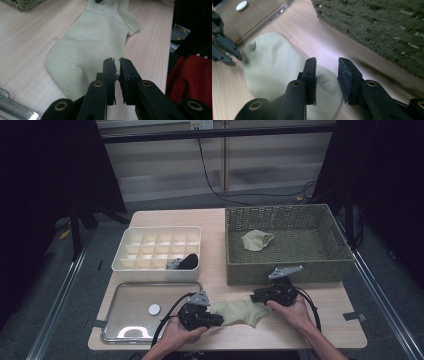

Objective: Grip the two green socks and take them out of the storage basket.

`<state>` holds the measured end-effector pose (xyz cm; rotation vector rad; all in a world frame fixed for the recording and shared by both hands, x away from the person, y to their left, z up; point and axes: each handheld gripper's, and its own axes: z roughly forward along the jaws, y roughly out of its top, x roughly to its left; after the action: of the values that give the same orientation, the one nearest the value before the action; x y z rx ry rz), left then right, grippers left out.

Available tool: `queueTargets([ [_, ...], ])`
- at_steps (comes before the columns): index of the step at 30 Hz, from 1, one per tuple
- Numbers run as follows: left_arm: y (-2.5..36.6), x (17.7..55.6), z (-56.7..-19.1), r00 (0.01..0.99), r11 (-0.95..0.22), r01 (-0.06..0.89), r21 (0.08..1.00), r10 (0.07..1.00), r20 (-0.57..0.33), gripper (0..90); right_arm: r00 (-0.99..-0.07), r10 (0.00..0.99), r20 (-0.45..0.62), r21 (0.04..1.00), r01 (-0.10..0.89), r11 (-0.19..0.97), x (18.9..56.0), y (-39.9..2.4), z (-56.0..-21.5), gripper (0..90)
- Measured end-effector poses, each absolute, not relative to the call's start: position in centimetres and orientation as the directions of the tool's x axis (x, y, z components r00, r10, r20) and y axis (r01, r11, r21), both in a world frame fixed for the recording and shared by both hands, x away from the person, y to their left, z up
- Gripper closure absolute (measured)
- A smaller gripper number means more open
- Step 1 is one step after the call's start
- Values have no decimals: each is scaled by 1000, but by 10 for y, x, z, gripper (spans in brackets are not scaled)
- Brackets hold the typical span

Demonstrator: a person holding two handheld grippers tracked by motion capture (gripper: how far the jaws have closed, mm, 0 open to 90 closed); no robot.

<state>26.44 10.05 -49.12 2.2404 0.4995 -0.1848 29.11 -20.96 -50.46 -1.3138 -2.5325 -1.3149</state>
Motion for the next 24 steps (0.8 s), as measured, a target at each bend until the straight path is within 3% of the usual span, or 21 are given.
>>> queueTargets([
  [3,99,265,-492,906,-581,423,695,288,-310,827,-670,667,327,678,658,328,290,-208,-506,725],
  [9,92,264,-491,909,-568,416,710,275,-313,826,-674,670,311,675,653,343,289,-207,-507,900],
  [18,79,267,-490,909,-566,417,711,266,-321,827,-667,651,362,684,665,300,288,-209,-503,900],
  [21,74,268,-494,909,-578,416,702,265,-321,832,-668,647,368,689,663,292,286,-211,-500,790],
  [24,72,268,-497,913,-609,408,680,271,-304,833,-666,656,355,680,666,308,281,-213,-501,734],
])
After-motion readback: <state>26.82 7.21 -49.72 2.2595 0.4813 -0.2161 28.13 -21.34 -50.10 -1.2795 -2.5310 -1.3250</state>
